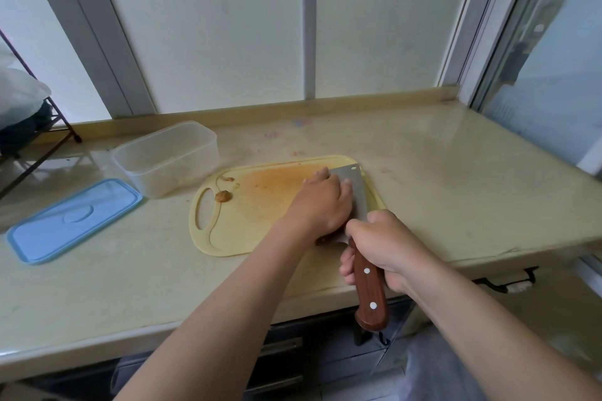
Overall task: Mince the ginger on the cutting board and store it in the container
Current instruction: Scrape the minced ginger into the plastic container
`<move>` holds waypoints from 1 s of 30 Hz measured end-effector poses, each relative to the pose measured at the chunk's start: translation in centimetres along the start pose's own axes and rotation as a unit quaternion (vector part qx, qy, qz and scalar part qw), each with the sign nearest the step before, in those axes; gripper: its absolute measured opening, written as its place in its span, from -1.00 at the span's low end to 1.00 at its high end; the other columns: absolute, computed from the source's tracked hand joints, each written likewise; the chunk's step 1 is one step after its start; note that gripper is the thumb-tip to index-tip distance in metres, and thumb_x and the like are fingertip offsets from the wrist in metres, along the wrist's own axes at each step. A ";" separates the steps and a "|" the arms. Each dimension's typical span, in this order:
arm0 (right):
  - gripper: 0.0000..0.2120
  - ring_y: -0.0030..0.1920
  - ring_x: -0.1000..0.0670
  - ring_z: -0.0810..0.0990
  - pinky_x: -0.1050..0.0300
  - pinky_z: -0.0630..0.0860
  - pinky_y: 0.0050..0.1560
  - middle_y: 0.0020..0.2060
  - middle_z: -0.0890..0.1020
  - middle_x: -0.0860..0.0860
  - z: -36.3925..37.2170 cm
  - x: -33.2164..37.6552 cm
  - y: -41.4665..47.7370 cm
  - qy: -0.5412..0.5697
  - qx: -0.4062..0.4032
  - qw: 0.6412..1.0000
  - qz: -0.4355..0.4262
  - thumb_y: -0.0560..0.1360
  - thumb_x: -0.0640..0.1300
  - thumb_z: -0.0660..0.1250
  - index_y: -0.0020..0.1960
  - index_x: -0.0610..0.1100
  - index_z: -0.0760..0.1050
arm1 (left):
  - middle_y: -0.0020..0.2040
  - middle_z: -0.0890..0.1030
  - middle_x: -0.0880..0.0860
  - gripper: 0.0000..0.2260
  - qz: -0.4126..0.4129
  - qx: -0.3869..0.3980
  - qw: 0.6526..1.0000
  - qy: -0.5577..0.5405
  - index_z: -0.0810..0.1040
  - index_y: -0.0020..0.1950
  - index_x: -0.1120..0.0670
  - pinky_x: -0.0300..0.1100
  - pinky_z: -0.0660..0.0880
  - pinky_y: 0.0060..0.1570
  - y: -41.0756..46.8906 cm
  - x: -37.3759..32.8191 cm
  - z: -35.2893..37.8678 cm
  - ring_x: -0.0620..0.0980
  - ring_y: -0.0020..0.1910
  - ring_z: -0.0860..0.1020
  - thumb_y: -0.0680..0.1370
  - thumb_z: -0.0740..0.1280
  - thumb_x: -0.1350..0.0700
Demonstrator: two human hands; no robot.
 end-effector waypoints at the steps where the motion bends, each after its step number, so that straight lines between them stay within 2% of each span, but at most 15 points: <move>1: -0.92 -0.56 -0.14 0.51 0.07 0.53 -0.51 -0.48 0.51 -0.20 0.1 0.1 -0.1 0.001 0.000 1.000 0.001 0.63 -0.32 0.13 -0.04 -0.25 0.35 | 0.23 0.47 0.25 -0.63 0.005 0.000 1.000 -0.006 0.45 0.04 0.22 0.11 0.14 0.48 0.0 -0.3 0.2 0.19 0.43 0.32 0.71 -0.03 0.01; 3: -0.89 -0.56 -0.13 0.52 0.07 0.54 -0.51 -0.42 0.51 -0.21 0.1 0.2 -0.3 0.005 0.003 1.000 0.002 0.63 -0.32 0.13 -0.05 -0.27 0.38 | 0.05 0.46 0.16 -0.69 0.017 -0.018 0.999 -0.021 0.42 -0.08 0.18 0.09 0.28 0.37 -0.1 -0.9 0.0 0.19 0.20 0.42 0.71 0.01 0.06; 5: -0.87 -0.57 -0.12 0.52 0.07 0.54 -0.51 -0.42 0.51 -0.21 0.1 0.3 -0.4 0.010 0.005 1.000 0.000 0.64 -0.33 0.13 -0.07 -0.27 0.38 | -0.06 0.41 0.10 -0.73 0.021 -0.038 0.999 -0.033 0.37 -0.17 0.16 0.04 0.40 0.13 -0.1 -1.1 -0.3 0.16 0.00 0.43 0.69 0.06 0.11; 7: -0.86 -0.56 -0.11 0.52 0.07 0.54 -0.51 -0.43 0.50 -0.20 0.0 0.4 -0.5 0.014 0.007 1.000 -0.003 0.64 -0.33 0.13 -0.09 -0.27 0.38 | -0.10 0.39 0.07 -0.74 0.024 -0.050 0.998 -0.041 0.37 -0.19 0.16 -0.06 0.37 -0.07 -0.1 -1.2 -0.6 0.13 -0.08 0.43 0.67 0.08 0.14; 9: -0.87 -0.56 -0.11 0.52 0.07 0.54 -0.50 -0.42 0.50 -0.20 0.0 0.3 -0.5 0.020 0.008 1.000 -0.003 0.63 -0.33 0.13 -0.08 -0.27 0.39 | -0.13 0.39 0.06 -0.74 0.035 -0.058 0.996 -0.049 0.36 -0.22 0.17 -0.10 0.32 -0.15 -0.2 -1.6 -0.9 0.11 -0.14 0.42 0.66 0.10 0.17; 15: -0.87 -0.55 -0.09 0.50 0.11 0.49 -0.52 -0.42 0.49 -0.19 -0.4 0.7 -0.8 0.045 0.009 0.999 -0.016 0.61 -0.34 0.14 -0.10 -0.26 0.39 | -0.10 0.43 0.08 -0.76 0.038 -0.066 0.996 -0.041 0.41 -0.19 0.19 -0.12 0.27 -0.21 -0.3 -2.5 -1.4 0.12 -0.14 0.43 0.65 0.11 0.19; 20: -0.90 -0.58 -0.07 0.50 0.14 0.48 -0.56 -0.41 0.49 -0.19 0.4 2.0 -0.8 0.051 0.020 0.998 -0.026 0.62 -0.32 0.15 -0.06 -0.26 0.39 | -0.08 0.45 0.09 -0.77 0.006 -0.051 0.999 -0.002 0.36 -0.22 0.13 -0.11 0.31 -0.17 0.2 -1.8 -2.6 0.13 -0.09 0.45 0.64 0.12 0.18; 26: -0.86 -0.58 -0.06 0.47 0.15 0.46 -0.55 -0.43 0.48 -0.15 5.1 5.9 -0.5 0.059 0.070 0.995 -0.051 0.61 -0.32 0.13 -0.11 -0.24 0.40 | -0.01 0.54 0.15 -0.81 -0.025 -0.090 0.995 0.025 0.47 -0.11 0.17 -0.15 0.30 -0.17 -0.3 1.1 -8.8 0.11 -0.11 0.47 0.64 0.13 0.19; 30: -0.83 -0.57 -0.05 0.45 0.16 0.44 -0.52 -0.44 0.47 -0.13 10.6 9.3 -0.3 0.072 0.124 0.987 -0.069 0.59 -0.33 0.10 -0.14 -0.24 0.41 | -0.16 0.53 0.11 -0.79 -0.069 -0.117 0.990 0.044 0.48 -0.16 0.18 -0.11 0.26 -0.33 -1.2 5.3 -14.3 0.11 -0.18 0.46 0.61 0.13 0.20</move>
Point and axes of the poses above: each hand's wrist, its own y-axis towards the middle knuckle, its own z-axis out of the palm, x = y × z, the point moved 10 cm from there along y, towards the middle knuckle
